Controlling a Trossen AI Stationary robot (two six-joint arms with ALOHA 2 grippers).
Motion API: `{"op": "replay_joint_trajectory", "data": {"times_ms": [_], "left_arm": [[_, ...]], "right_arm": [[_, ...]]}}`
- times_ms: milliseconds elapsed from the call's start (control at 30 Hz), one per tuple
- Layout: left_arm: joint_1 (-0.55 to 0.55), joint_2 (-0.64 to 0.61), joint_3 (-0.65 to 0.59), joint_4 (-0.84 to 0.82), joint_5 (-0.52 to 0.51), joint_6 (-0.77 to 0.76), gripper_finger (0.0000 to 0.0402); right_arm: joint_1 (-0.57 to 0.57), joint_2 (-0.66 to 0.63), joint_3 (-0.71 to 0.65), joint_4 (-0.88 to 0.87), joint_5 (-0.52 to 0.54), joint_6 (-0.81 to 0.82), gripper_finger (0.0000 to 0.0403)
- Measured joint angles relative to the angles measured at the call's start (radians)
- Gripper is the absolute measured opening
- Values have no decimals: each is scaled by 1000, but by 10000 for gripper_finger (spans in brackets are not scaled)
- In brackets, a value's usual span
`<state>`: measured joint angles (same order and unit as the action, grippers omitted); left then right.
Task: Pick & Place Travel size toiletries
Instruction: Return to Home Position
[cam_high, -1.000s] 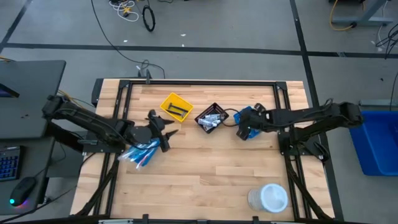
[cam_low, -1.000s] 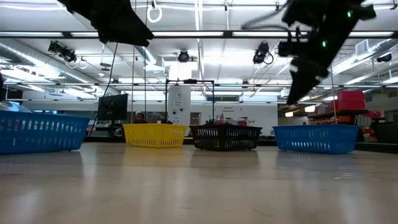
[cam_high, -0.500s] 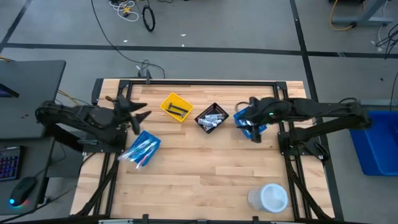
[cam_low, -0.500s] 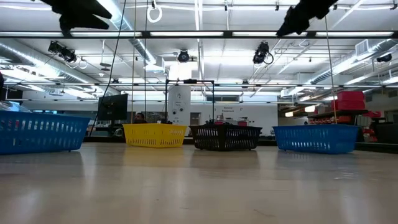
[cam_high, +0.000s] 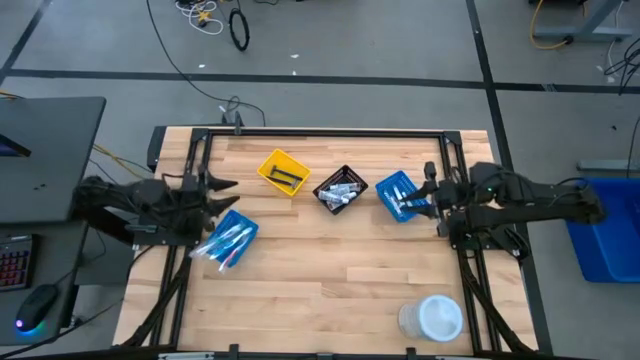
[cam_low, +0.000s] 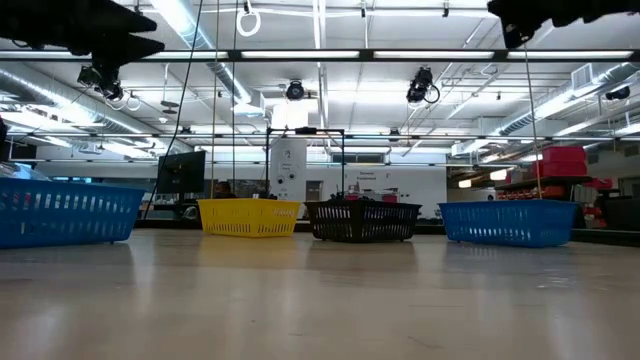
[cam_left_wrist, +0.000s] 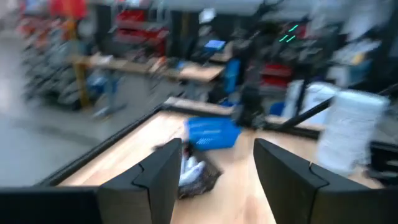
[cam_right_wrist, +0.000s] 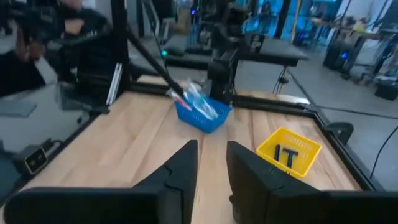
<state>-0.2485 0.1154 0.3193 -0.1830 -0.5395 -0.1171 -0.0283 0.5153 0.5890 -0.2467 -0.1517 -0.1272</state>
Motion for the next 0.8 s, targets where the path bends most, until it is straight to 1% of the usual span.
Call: {"op": "replay_joint_trajectory", "data": {"times_ms": [67, 200, 267, 433, 567, 700, 800], "left_arm": [[0, -39, -41, 62, 43, 36, 208], [0, -98, -80, 71, 47, 55, 208], [0, -116, -105, 85, 75, 81, 208], [4, -112, -175, 186, 116, 103, 208], [14, -111, -201, 208, 120, 96, 208], [28, -111, -258, 300, 195, 93, 208], [41, -112, -274, 312, 201, 76, 208]], "right_arm": [[-5, -55, -46, 24, -2, 17, 90], [-5, -145, -106, 33, -7, 34, 86], [-5, -180, -128, 36, -8, 37, 85], [-5, -247, -173, 35, -8, 35, 86], [-5, -295, -224, 34, -9, 18, 82], [-5, -348, -279, 68, -9, 13, 83], [-5, -389, -311, 72, -9, 6, 81]]}}
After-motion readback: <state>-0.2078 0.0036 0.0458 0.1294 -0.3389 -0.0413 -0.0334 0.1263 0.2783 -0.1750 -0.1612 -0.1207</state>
